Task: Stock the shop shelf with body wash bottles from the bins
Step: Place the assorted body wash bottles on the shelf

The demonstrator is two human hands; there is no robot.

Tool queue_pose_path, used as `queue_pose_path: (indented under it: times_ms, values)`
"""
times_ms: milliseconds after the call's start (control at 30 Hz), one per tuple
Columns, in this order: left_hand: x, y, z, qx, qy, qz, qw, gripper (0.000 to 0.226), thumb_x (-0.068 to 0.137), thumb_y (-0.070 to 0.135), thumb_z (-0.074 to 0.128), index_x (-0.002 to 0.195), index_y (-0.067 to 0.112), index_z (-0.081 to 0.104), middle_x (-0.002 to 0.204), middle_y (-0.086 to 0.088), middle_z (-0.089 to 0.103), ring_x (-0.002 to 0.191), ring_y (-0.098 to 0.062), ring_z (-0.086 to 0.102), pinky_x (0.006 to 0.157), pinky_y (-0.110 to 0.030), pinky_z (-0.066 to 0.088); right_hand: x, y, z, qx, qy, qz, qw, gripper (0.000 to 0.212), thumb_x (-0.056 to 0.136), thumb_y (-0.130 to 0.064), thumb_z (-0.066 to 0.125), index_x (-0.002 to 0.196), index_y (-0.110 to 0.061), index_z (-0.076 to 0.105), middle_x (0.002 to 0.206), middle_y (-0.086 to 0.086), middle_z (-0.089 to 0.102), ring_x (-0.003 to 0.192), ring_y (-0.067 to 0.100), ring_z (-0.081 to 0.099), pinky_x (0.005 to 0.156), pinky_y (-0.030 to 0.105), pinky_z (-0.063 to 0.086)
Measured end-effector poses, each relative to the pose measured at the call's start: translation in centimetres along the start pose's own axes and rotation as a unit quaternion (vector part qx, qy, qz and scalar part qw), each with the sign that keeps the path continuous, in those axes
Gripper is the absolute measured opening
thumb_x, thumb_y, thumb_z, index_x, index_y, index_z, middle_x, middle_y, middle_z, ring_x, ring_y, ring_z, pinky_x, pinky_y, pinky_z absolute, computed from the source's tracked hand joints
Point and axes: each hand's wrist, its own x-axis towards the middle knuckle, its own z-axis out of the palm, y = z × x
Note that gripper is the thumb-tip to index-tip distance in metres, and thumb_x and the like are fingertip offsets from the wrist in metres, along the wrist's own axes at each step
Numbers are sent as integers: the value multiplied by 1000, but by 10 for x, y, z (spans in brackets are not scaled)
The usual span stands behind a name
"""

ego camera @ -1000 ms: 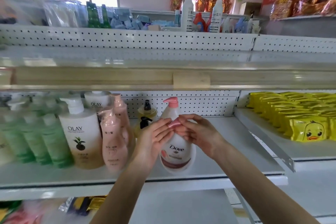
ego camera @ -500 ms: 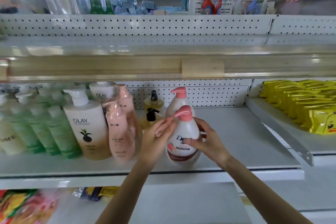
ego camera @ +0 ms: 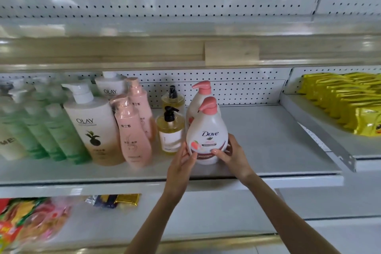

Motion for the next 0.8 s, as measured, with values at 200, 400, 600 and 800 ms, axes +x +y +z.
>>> queue_pose_path:
  times_ms: [200, 400, 600, 800]
  values:
    - [0, -1, 0, -27, -17, 13, 999, 55, 88, 37, 53, 141, 31, 41, 119, 37, 57, 114, 15, 51, 82, -2, 42, 2, 5, 10, -30, 12, 1, 999, 76, 63, -49, 72, 130, -26, 43, 109, -10, 62, 100, 12, 62, 87, 26, 52]
    - [3, -5, -7, -44, -33, 4, 998, 58, 89, 38, 54, 144, 34, 37, 134, 26, 52, 124, 8, 46, 90, -6, 42, 5, 3, 8, -28, 7, 14, 999, 63, 76, -25, 79, 129, -24, 45, 113, -5, 63, 106, 17, 62, 86, 23, 51]
    - [1, -4, -8, -47, -39, 1, 998, 55, 91, 36, 54, 143, 34, 37, 133, 29, 52, 121, 12, 46, 86, -4, 42, 4, 0, 8, -6, 20, 20, 1000, 60, 64, -35, 74, 119, -23, 52, 106, -10, 66, 102, 15, 64, 79, 18, 51]
    - [0, -6, -10, -83, -17, 4, 996, 43, 95, 16, 53, 136, 24, 47, 121, 27, 61, 116, 7, 53, 85, -6, 43, 4, -1, 4, 7, 19, 25, 999, 59, 62, -28, 79, 116, -18, 56, 105, -2, 68, 97, 15, 65, 77, 20, 51]
